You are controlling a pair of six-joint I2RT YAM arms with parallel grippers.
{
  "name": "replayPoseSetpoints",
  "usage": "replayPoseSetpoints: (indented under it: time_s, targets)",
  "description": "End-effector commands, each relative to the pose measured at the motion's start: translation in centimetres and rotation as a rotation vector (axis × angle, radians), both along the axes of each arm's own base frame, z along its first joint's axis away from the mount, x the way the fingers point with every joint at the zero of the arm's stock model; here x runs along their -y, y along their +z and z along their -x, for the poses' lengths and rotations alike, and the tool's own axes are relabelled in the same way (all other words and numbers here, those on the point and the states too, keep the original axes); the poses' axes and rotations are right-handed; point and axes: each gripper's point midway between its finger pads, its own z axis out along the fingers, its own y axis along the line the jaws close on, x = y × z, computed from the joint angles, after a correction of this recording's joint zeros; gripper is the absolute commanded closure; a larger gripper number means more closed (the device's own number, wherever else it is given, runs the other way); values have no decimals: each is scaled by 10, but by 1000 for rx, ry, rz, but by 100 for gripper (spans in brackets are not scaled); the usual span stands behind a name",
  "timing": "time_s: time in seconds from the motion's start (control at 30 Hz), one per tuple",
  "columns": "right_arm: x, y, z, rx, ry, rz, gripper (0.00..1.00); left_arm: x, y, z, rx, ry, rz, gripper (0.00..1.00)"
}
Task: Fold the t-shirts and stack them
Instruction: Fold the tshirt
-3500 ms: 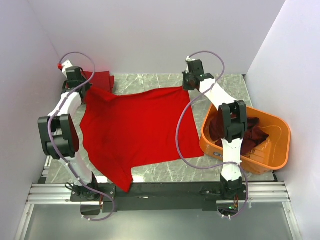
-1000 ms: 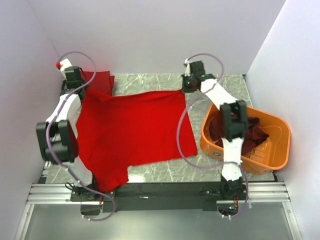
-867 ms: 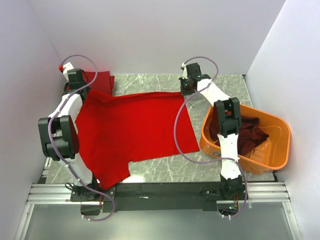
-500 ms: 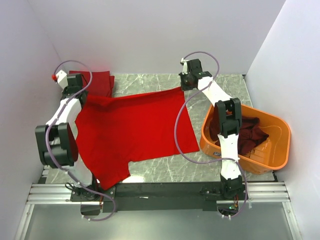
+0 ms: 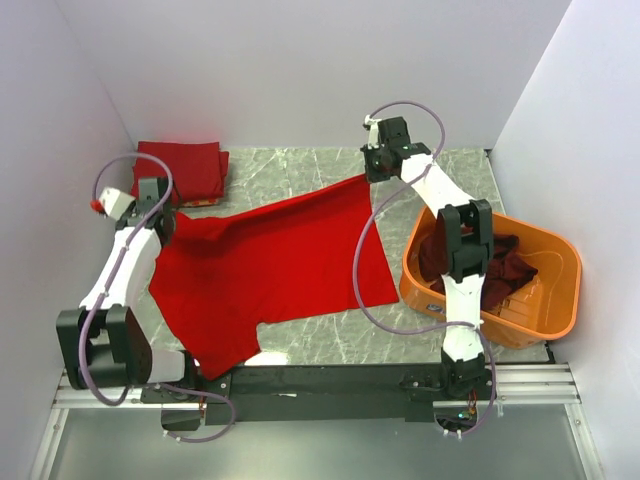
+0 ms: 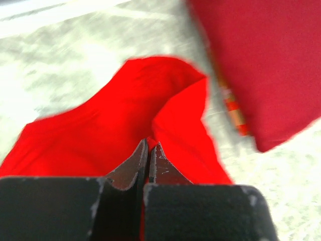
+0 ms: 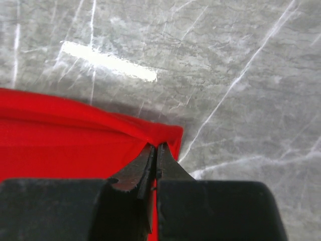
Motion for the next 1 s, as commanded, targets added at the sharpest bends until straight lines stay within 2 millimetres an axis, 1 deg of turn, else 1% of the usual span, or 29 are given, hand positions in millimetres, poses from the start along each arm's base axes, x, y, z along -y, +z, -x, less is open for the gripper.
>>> replayPoseSetpoints:
  time_s: [0.0, 0.03, 0.07, 0.1, 0.13, 0.17, 0.2, 0.23, 0.3, 0.33, 0.4, 0.43, 0.47, 0.53, 0.57, 0.6, 0.63, 0.67, 0.73, 0.77, 0.8, 0.83, 0.87, 0.9, 0.97]
  targets:
    - [6, 46, 3, 93, 17, 0, 100, 1, -14, 41, -51, 110, 37, 100]
    - [6, 46, 4, 93, 19, 0, 100, 3, -21, 50, -73, 110, 42, 100]
    - [6, 44, 8, 83, 26, -1, 100, 5, -22, 54, -68, 123, 55, 100]
    - [5, 43, 11, 76, 31, -2, 100, 4, -18, 60, -55, 137, 54, 100]
    - [5, 42, 14, 70, 39, 0, 100, 5, -22, 69, -77, 141, 54, 100]
    - [5, 39, 18, 59, 42, 1, 100, 5, -22, 75, -80, 151, 56, 100]
    - [5, 38, 21, 55, 46, 3, 100, 6, -18, 79, -54, 162, 63, 100]
    - [2, 37, 24, 51, 55, 4, 100, 11, -25, 84, -69, 144, 81, 100]
    - [5, 33, 33, 36, 52, 13, 100, 18, -26, 89, -50, 105, 99, 100]
    - [5, 32, 36, 33, 48, 18, 100, 21, -39, 98, -79, 105, 109, 100]
    - [10, 23, 49, 12, 32, 33, 100, 26, -46, 107, -88, 90, 130, 100]
    - [12, 21, 53, 10, 25, 39, 100, 26, -55, 114, -112, 89, 130, 99]
    - [16, 12, 65, -14, 18, 50, 96, 27, -57, 118, -122, 86, 133, 98]
    - [23, 5, 77, -41, -7, 78, 84, 30, -65, 128, -155, 83, 144, 95]
    - [26, 0, 88, -57, -9, 91, 81, 32, -67, 131, -167, 73, 150, 91]
    - [26, -1, 94, -57, -12, 101, 76, 34, -68, 136, -179, 65, 159, 87]
    - [27, -1, 97, -56, -22, 102, 66, 35, -69, 141, -192, 65, 163, 80]
    - [27, 3, 102, -49, -17, 97, 51, 35, -67, 143, -192, 70, 165, 66]
    - [21, 12, 104, -34, -11, 81, 46, 38, -59, 146, -178, 53, 179, 55]
    - [18, 21, 104, -17, -4, 69, 41, 40, -56, 146, -167, 42, 185, 44]
    - [13, 24, 105, -9, 12, 59, 39, 42, -49, 145, -138, 27, 193, 40]
    - [9, 28, 106, -4, 24, 49, 39, 44, -44, 143, -119, 14, 200, 34]
    - [4, 35, 105, 9, 39, 33, 38, 46, -39, 142, -100, 3, 203, 7]
    - [0, 38, 104, 14, 48, 25, 37, 47, -30, 137, -64, -15, 203, 1]
    - [-9, 40, 104, 11, 70, 15, 35, 48, -19, 126, -14, -45, 196, 1]
